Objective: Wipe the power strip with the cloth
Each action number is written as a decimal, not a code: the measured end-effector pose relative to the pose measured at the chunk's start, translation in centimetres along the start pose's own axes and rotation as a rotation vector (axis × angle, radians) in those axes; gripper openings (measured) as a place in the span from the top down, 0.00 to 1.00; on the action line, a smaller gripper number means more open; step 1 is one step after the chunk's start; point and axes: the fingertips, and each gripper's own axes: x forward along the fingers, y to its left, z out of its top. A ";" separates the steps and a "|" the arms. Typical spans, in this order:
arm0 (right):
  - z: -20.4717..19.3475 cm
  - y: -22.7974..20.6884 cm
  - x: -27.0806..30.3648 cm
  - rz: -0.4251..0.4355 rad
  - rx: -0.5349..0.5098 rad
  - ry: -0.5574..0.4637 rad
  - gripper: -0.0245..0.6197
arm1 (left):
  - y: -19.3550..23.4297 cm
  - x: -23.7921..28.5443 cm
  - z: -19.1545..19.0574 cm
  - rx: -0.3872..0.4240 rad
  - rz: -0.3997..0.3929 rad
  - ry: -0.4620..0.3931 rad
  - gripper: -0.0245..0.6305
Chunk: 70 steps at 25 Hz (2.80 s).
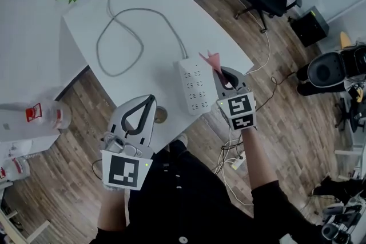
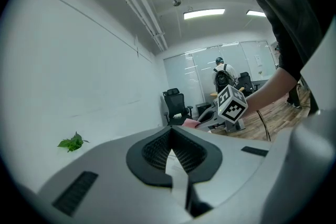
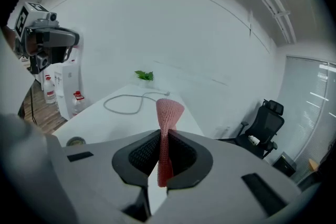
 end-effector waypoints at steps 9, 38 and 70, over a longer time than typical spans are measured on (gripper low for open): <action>-1.7 -0.7 5.7 0.102 -0.100 0.069 0.89 | 0.1 -0.3 0.4 0.009 0.060 0.011 0.95; -7.6 3.2 12.7 0.364 -0.172 0.283 0.89 | 0.7 -1.6 -0.4 -0.006 0.150 0.047 0.95; -11.0 5.7 6.2 0.337 -0.009 0.306 0.89 | -0.7 0.2 0.1 0.007 -0.005 -0.002 0.95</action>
